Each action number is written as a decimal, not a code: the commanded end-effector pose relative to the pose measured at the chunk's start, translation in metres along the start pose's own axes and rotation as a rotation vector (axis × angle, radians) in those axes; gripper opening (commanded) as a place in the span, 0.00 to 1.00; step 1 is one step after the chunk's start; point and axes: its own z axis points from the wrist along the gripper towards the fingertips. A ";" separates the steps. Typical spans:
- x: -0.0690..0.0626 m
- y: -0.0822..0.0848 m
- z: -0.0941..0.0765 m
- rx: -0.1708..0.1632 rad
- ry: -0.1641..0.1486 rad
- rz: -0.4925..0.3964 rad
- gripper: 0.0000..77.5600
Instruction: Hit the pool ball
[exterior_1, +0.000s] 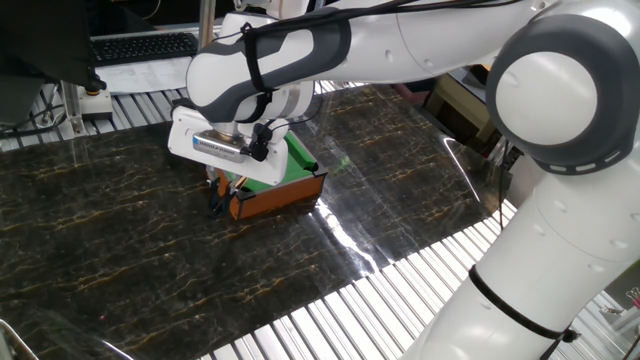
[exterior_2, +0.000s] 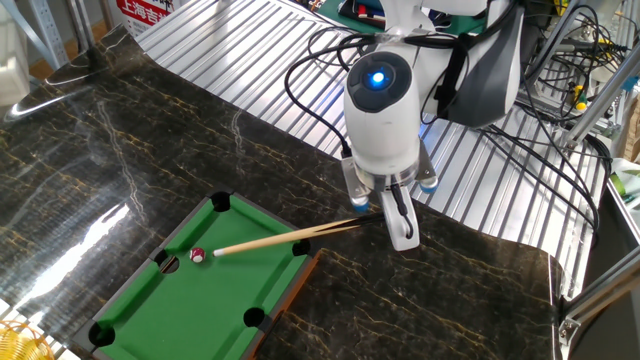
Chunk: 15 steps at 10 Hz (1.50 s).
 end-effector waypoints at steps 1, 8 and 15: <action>-0.002 0.000 -0.001 -0.002 -0.003 -0.006 0.01; -0.007 -0.004 0.000 0.001 -0.024 -0.014 0.01; -0.012 -0.007 0.002 -0.001 -0.037 -0.026 0.01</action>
